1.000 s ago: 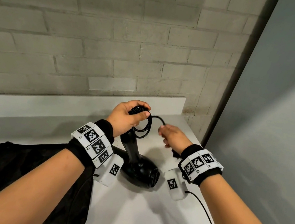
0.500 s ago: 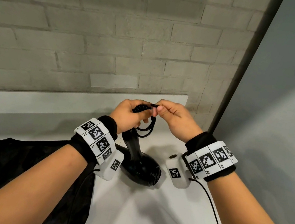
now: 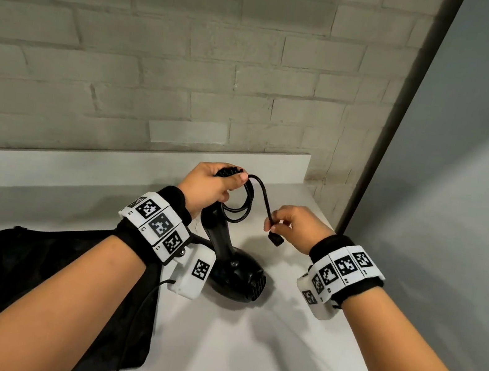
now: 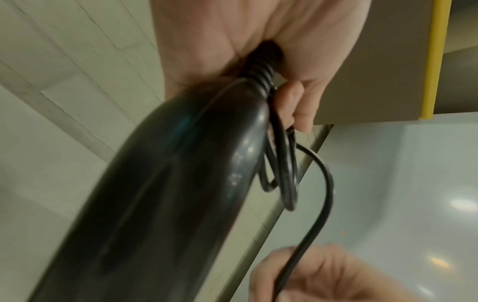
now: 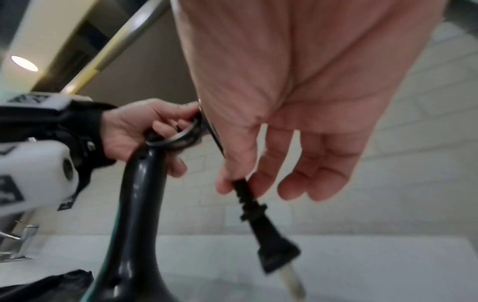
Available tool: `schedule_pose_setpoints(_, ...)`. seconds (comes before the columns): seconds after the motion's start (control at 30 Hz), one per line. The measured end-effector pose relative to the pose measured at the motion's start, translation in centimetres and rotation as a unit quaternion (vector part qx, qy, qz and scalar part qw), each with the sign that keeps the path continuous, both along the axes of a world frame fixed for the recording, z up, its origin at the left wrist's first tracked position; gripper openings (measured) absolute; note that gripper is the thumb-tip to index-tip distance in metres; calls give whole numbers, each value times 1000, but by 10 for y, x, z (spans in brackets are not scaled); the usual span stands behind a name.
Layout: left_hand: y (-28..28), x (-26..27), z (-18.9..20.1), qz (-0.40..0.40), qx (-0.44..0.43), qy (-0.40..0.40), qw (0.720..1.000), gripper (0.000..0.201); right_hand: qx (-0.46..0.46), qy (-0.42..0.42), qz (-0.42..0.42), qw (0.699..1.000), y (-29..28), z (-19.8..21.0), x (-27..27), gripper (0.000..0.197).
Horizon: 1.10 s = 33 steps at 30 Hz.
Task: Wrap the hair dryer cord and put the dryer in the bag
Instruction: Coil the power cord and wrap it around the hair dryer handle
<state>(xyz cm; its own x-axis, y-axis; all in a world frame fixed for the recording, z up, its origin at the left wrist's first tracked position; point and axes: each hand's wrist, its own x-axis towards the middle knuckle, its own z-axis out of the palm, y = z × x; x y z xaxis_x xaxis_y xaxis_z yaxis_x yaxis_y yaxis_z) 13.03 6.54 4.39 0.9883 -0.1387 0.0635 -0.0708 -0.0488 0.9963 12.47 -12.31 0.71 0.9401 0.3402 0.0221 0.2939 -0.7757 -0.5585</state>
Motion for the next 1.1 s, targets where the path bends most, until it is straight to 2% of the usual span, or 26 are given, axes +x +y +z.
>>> schedule_pose_setpoints(0.13, 1, -2, 1, 0, 18, -4, 1000, 9, 31, -3, -46, 998, -2, -12, 0, 15)
schedule_pose_setpoints(0.23, -1, 0, 0, 27, 25, -17, 999, 6, 74, -50, -71, 993, 2, -1, 0, 15)
schedule_pose_setpoints(0.4, -3, 4, -1, 48, 38, -43, 997, 1, 146, -148, -51, 977, 14, 28, -11, 38)
schedule_pose_setpoints(0.6, -5, 5, 0, 56, 47, -63, 995, 7, 217, -234, -28, 947, 35, 45, -31, 37)
schedule_pose_setpoints(0.7, -5, 5, 0, 60, 41, -58, 996, 4, 217, -239, -14, 946, 50, 35, -30, 25)
schedule_pose_setpoints(0.83, -4, 3, 0, 62, 18, -44, 997, 10, 187, -223, -33, 956, 60, 15, -23, 4)
schedule_pose_setpoints(0.97, -5, -1, 3, 56, -4, -44, 997, 7, 175, -212, -43, 961, 63, 9, -16, 7)
schedule_pose_setpoints(1.1, -4, -6, 5, 23, -31, -38, 999, 10, 207, -256, -29, 944, 62, 7, -17, 5)
